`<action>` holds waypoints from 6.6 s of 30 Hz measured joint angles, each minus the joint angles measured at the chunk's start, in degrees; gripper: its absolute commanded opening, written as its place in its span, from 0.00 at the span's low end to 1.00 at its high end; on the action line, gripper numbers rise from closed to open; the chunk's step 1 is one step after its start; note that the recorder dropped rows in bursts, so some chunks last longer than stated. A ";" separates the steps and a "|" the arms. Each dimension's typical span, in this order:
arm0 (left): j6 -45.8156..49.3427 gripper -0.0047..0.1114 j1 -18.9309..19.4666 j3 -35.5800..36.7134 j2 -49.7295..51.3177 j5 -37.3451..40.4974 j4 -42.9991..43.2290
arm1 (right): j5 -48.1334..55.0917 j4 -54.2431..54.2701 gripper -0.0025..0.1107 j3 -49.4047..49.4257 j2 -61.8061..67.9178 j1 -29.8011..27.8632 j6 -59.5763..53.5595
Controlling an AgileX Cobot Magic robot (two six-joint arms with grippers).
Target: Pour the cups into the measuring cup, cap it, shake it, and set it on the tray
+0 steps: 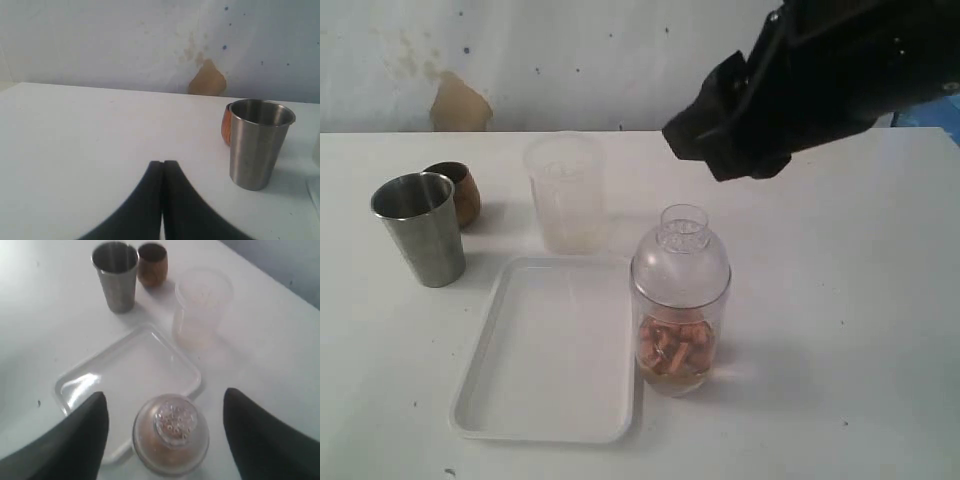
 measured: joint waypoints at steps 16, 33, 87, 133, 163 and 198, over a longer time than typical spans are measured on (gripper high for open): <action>0.00 0.04 0.00 0.00 0.00 0.00 0.00 | -43.99 5.17 0.84 39.79 -12.62 0.00 -2.01; 0.00 0.04 0.00 0.00 0.00 0.00 0.00 | -64.29 -1.07 0.89 51.62 -2.86 0.00 8.23; 0.00 0.04 0.00 0.00 0.00 -0.11 0.00 | -96.06 -13.28 0.89 41.24 38.92 0.10 10.69; 0.00 0.04 0.00 0.00 0.00 -0.11 0.00 | -84.97 -12.62 0.02 37.65 27.57 -4.40 14.91; 0.00 0.04 0.13 0.00 0.00 -0.11 0.00 | -84.72 -22.62 0.02 36.92 24.88 -9.69 28.35; 0.00 0.04 0.13 0.00 0.00 -0.11 0.00 | -82.26 -22.51 0.02 35.77 22.67 -9.95 30.59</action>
